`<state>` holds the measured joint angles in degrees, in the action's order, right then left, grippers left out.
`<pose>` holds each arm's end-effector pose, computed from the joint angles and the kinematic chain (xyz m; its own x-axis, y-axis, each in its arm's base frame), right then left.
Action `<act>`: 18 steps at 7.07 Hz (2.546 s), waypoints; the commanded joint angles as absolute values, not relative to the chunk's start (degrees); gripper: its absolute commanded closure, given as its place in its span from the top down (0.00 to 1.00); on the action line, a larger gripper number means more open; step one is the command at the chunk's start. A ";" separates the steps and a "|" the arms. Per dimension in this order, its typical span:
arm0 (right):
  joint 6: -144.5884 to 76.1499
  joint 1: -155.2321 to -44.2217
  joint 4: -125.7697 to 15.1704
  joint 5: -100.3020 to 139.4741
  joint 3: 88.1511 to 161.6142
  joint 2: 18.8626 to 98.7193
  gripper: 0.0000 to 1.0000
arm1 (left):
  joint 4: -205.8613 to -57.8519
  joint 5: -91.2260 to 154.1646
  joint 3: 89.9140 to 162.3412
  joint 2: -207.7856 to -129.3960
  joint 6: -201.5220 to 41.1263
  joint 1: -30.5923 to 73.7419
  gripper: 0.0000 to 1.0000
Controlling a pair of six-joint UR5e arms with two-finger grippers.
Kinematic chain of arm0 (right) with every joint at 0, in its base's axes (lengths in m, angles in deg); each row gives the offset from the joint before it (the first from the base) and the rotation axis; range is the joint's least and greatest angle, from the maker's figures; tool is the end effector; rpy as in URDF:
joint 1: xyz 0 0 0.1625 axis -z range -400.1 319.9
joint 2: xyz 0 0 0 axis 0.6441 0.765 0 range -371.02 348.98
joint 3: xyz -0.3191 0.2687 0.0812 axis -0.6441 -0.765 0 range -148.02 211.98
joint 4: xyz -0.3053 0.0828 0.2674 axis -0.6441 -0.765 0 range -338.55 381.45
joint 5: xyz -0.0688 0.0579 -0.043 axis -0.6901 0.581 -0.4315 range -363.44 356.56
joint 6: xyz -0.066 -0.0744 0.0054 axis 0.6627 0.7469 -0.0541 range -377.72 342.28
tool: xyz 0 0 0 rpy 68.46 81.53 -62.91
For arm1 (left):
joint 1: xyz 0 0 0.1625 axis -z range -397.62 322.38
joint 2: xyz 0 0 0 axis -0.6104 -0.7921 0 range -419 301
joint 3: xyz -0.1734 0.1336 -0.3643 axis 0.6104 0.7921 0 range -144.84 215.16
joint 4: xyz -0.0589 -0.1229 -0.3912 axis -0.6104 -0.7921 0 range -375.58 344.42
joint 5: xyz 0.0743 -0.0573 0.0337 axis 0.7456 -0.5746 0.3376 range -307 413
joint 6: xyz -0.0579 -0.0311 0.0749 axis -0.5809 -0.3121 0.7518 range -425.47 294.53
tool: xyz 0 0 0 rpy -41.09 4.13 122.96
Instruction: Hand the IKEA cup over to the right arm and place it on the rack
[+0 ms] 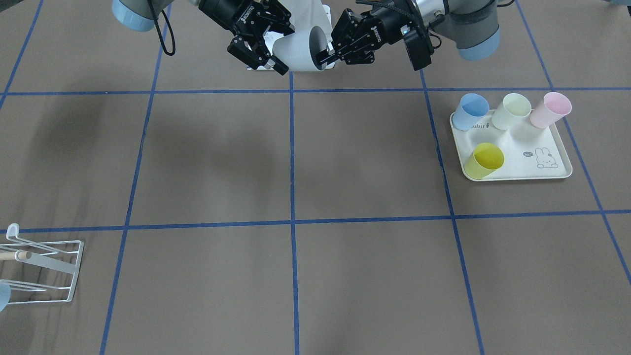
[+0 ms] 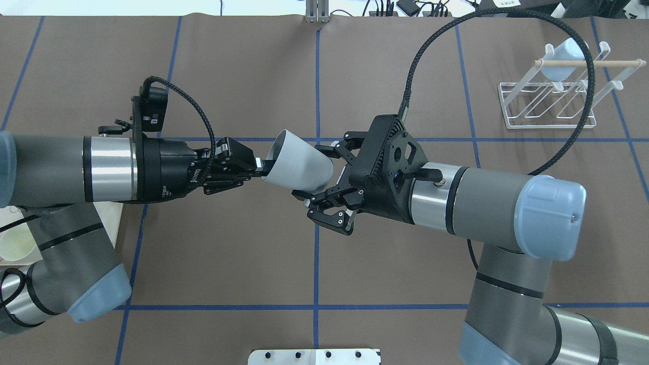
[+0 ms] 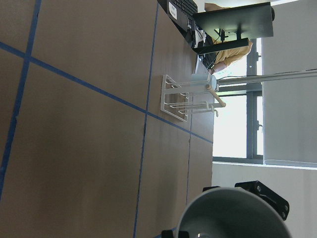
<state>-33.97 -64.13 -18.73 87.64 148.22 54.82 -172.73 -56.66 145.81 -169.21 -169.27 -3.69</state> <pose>-0.4070 -0.3254 0.1323 0.3293 -0.9041 0.2722 -0.2651 0.1882 0.9457 0.3607 -0.3630 0.1808 -0.3114 -0.0613 -0.9483 0.1913 0.9734 -0.1257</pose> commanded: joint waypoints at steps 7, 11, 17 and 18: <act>-33.80 -64.44 -18.81 87.97 149.21 55.08 0.38 | -172.38 -57.56 146.43 -168.60 -169.09 -2.56 1.00; -33.63 -79.49 -39.47 104.76 152.81 55.96 0.19 | -163.15 -62.05 148.80 -160.54 -148.68 5.08 1.00; 4.00 -97.57 -76.01 102.33 149.25 53.67 0.00 | -163.32 -62.05 150.03 -154.71 -140.26 6.76 1.00; 15.48 -98.53 -76.02 96.21 146.87 53.15 0.00 | -163.32 -61.79 150.03 -154.80 -140.35 6.68 1.00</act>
